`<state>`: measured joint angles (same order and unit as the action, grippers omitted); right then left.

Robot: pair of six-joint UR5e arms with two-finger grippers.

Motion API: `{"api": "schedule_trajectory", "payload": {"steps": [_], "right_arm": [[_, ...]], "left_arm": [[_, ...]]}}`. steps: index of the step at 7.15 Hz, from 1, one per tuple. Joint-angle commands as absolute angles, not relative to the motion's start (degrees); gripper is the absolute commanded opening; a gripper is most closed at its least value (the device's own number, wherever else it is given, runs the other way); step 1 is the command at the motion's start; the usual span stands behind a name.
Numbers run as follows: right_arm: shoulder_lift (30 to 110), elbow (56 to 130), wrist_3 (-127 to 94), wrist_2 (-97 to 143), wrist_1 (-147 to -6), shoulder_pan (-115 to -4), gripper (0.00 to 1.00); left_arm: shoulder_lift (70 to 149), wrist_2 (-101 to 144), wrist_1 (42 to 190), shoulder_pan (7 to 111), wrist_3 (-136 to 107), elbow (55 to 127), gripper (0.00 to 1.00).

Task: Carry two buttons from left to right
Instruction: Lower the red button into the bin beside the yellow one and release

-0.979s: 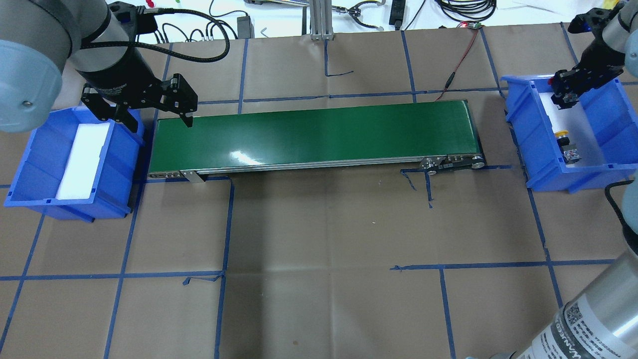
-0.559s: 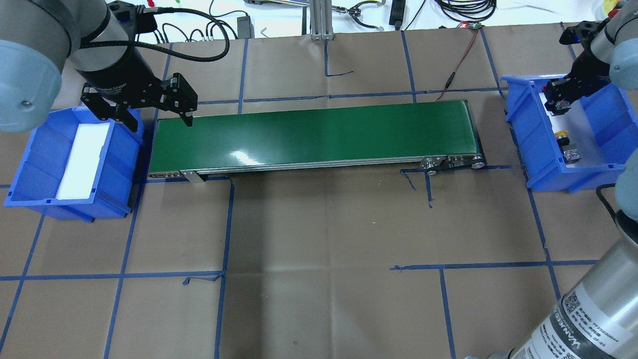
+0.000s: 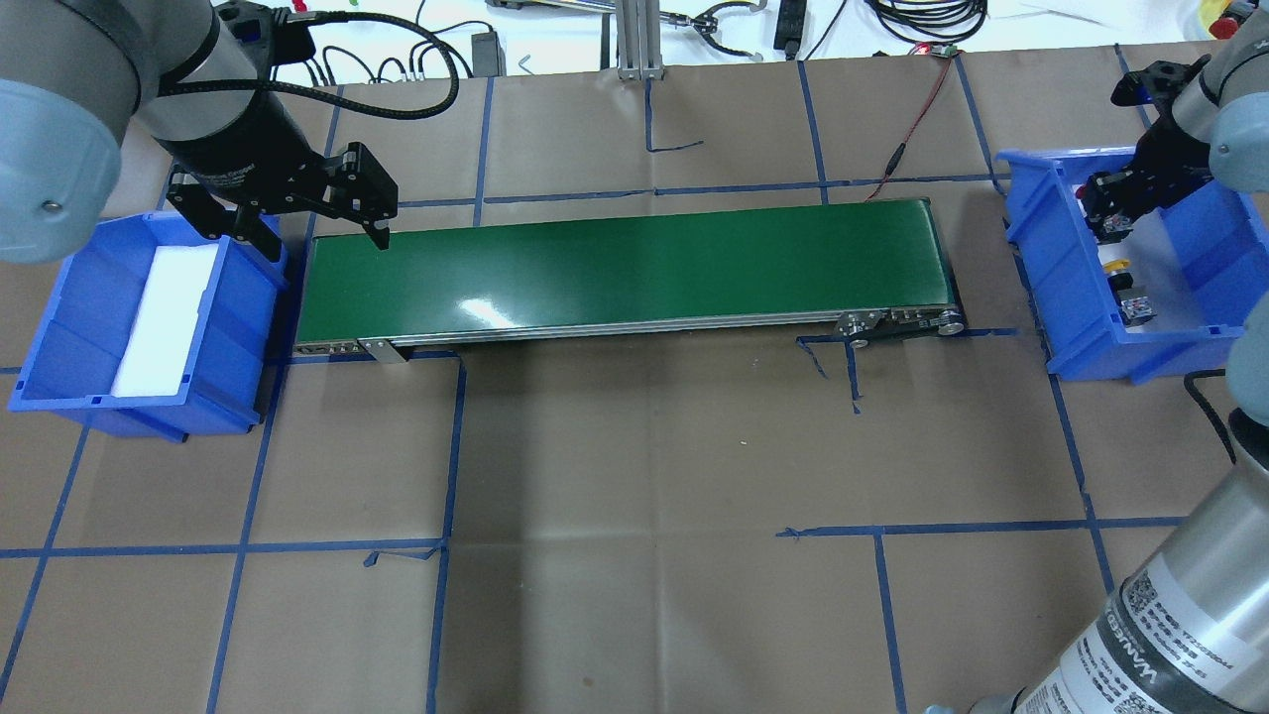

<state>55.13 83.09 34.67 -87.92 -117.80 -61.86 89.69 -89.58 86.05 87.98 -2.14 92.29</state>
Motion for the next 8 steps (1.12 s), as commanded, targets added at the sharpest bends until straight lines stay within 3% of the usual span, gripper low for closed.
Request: {"api": "schedule_trajectory", "payload": {"steps": [1,5,8], "right_arm": [[55.02,82.88,34.54,-87.54,-117.95,-61.87,0.99],[60.97,81.91,33.84,-87.89,-116.9,-62.4,0.99],[73.6,81.74,33.84,-85.36,-108.22,-63.27,1.0]], "left_arm": [[89.56,-89.74,86.04,87.98,-1.94,92.37,1.0],[89.65,-89.56,85.96,87.98,-1.85,92.37,1.0],[89.56,-89.65,85.96,87.89,-1.76,92.37,1.0]]}}
